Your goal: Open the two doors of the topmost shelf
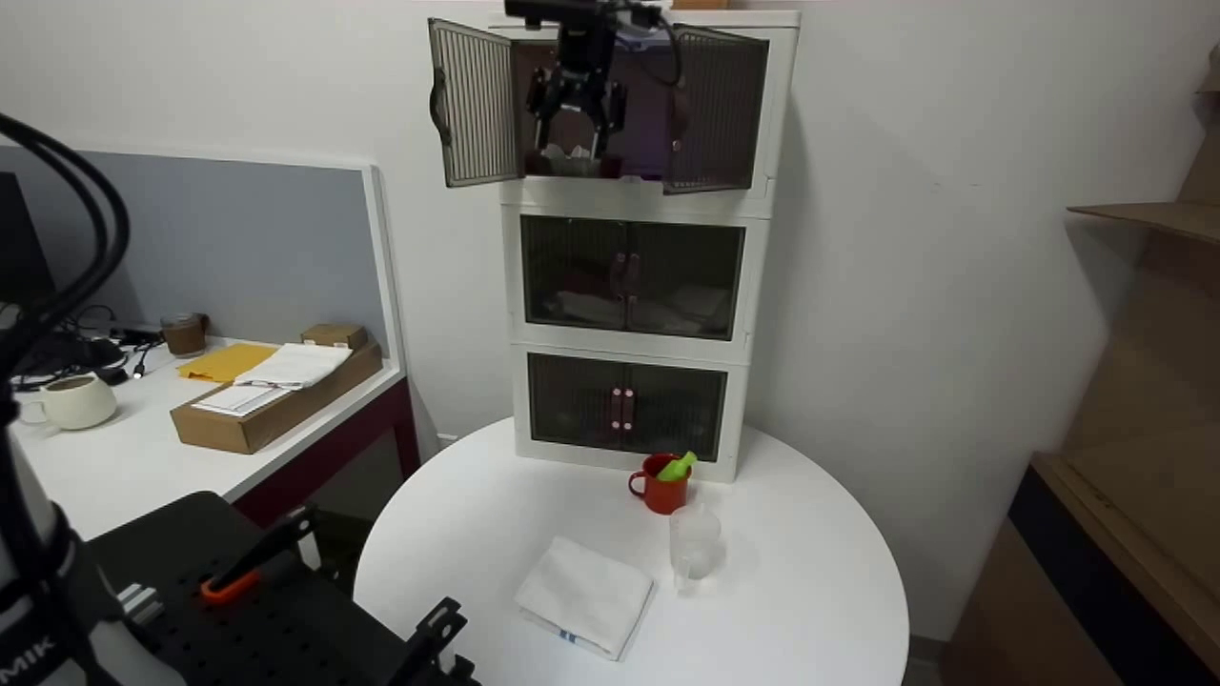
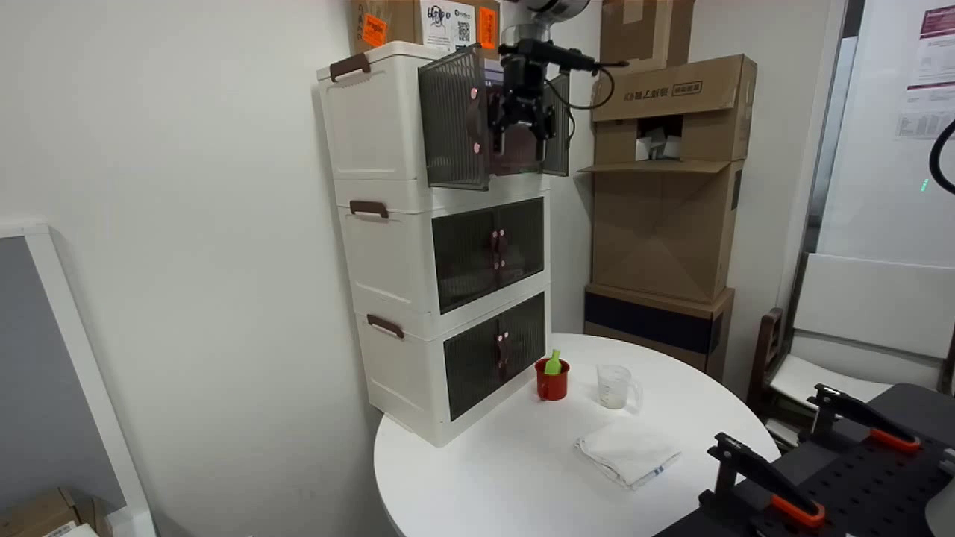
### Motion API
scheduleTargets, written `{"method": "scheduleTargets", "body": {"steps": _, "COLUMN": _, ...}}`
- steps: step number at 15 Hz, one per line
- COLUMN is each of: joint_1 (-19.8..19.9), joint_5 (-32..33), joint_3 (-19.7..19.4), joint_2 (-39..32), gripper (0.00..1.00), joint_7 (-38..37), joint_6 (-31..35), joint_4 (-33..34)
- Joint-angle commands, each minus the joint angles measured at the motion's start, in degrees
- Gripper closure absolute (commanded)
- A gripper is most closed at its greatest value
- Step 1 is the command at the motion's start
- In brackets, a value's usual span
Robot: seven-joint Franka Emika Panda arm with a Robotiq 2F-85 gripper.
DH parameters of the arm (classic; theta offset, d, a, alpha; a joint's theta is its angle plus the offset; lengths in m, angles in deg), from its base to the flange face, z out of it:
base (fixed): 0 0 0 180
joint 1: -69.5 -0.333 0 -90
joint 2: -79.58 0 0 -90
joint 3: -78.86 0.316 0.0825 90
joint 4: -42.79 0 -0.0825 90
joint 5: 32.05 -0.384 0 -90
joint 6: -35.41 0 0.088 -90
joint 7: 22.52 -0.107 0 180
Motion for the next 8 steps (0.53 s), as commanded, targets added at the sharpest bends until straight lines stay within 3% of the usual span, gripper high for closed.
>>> {"method": "scheduleTargets", "body": {"steps": 1, "joint_1": -5.7, "joint_5": 2.6, "joint_3": -2.0, "joint_2": -0.2, "gripper": 0.00, "joint_7": -0.2, "joint_6": 6.5, "joint_4": -7.1}}
{"method": "scheduleTargets", "body": {"steps": 4, "joint_1": -9.8, "joint_5": 9.1, "joint_3": -4.3, "joint_2": -1.5, "gripper": 0.00, "joint_7": -7.1, "joint_6": 21.7, "joint_4": -13.4}}
{"method": "scheduleTargets", "body": {"steps": 8, "joint_1": -11.9, "joint_5": 12.6, "joint_3": -7.8, "joint_2": -1.0, "gripper": 0.00, "joint_7": -16.7, "joint_6": 40.5, "joint_4": -23.2}}
